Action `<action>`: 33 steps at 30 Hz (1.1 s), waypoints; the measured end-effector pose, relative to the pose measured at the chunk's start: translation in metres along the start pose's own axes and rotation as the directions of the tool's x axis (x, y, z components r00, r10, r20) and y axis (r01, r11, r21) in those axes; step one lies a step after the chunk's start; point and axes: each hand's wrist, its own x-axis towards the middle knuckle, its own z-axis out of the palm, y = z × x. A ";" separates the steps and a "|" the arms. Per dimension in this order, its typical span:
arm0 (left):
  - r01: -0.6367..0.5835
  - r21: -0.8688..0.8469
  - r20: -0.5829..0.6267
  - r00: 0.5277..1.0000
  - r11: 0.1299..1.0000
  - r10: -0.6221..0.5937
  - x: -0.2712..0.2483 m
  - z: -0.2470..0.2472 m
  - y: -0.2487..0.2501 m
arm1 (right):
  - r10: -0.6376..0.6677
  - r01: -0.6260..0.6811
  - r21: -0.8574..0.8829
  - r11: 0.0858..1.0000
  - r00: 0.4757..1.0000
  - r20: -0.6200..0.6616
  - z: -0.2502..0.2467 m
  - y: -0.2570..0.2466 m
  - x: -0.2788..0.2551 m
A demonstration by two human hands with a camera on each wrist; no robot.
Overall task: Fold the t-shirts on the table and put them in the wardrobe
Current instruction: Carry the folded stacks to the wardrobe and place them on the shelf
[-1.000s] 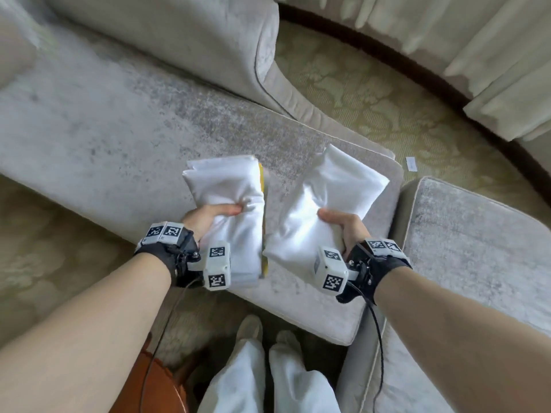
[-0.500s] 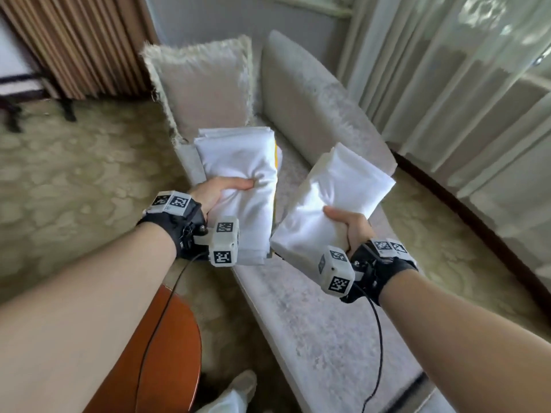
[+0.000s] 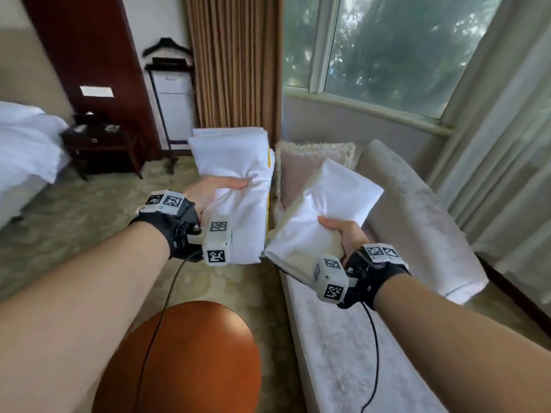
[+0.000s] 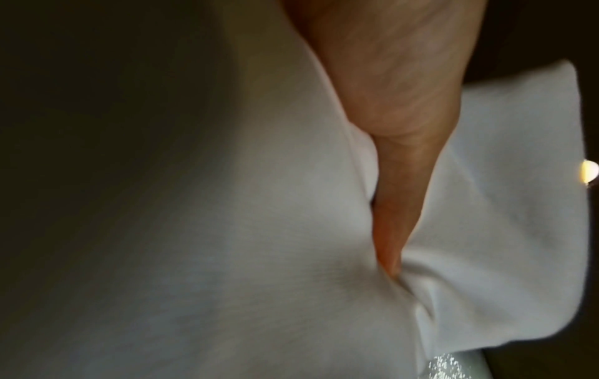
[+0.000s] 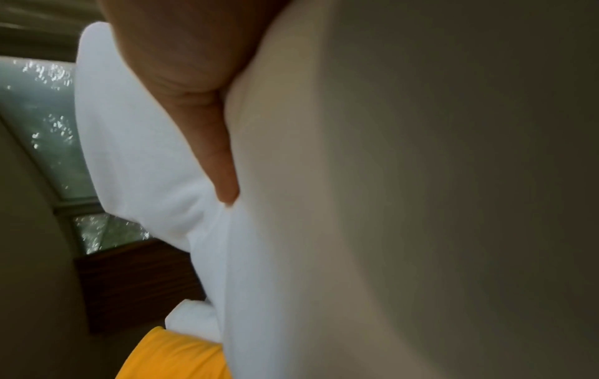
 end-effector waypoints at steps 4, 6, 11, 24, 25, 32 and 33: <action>-0.101 -0.001 -0.119 0.988 0.995 0.101 -0.056 -0.049 0.034 | -0.036 0.042 -0.042 0.998 0.990 0.133 0.069 -0.015 -0.019; -0.128 -0.022 -0.192 0.974 0.991 0.122 -0.084 -0.075 0.047 | -0.066 0.075 -0.036 0.997 0.978 0.197 0.106 -0.020 -0.029; -0.165 -0.017 -0.319 0.936 0.986 0.152 -0.156 -0.142 0.068 | -0.087 0.114 -0.065 0.991 0.939 0.332 0.197 -0.022 -0.065; -0.289 -0.021 -0.610 0.762 0.957 0.217 -0.342 -0.326 0.078 | -0.013 0.134 -0.148 0.980 0.782 0.623 0.425 0.035 -0.173; -0.296 -0.011 -0.630 0.744 0.955 0.224 -0.357 -0.341 0.077 | -0.003 0.137 -0.158 0.978 0.765 0.644 0.444 0.040 -0.180; -0.315 -0.037 -0.813 0.562 0.948 0.154 -0.458 -0.431 0.078 | 0.059 0.179 -0.210 0.961 0.611 0.789 0.570 0.071 -0.236; -0.310 -0.038 -0.843 0.520 0.950 0.136 -0.470 -0.442 0.080 | 0.066 0.187 -0.217 0.958 0.593 0.802 0.587 0.073 -0.245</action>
